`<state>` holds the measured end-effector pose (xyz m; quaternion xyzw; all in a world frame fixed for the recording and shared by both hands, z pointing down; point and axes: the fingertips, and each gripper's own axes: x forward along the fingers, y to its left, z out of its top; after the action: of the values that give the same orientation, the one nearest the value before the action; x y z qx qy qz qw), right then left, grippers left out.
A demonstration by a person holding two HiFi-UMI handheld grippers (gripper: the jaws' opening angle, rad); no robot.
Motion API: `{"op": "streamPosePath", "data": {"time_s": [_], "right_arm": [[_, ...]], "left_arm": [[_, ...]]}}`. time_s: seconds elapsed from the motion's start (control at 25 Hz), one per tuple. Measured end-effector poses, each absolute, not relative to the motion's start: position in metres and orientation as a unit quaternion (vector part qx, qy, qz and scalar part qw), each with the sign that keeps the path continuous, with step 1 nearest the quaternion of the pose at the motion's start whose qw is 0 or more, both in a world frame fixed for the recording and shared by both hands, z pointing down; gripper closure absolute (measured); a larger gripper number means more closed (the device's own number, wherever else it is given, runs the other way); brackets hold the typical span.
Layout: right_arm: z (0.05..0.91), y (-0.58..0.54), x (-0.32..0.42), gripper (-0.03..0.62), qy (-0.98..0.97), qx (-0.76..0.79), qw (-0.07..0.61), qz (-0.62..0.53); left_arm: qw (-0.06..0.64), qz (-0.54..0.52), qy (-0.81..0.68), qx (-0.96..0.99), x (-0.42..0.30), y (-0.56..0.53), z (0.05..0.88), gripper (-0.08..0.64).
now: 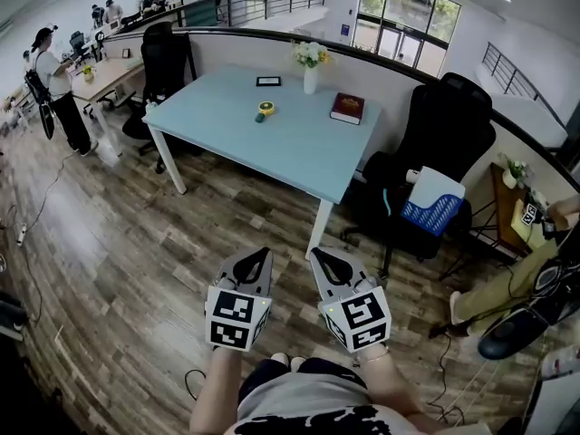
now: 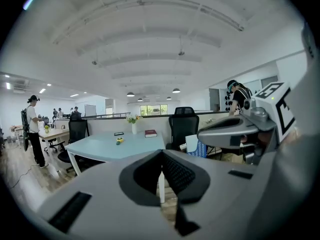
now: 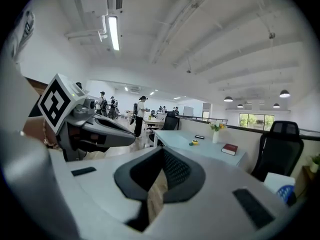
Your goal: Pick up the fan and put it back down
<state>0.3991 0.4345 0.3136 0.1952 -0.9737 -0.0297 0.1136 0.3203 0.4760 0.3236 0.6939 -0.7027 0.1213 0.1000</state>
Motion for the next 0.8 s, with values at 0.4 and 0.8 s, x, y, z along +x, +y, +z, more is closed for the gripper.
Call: {"op": "streamPosePath", "data": {"time_s": [0.4,0.8], "right_arm": [[0.301,0.445,0.397,0.589,-0.979,0.188,0.078,-0.03],[0.312,0.451,0.38,0.589,-0.981,0.177,0.083,-0.016]], "left_arm": [[0.098,0.068,-0.714,0.69,0.314,0.479,0.316,0.549],[0.056,0.091,-0.729,0.676,0.285,0.478,0.308,0.387]]}}
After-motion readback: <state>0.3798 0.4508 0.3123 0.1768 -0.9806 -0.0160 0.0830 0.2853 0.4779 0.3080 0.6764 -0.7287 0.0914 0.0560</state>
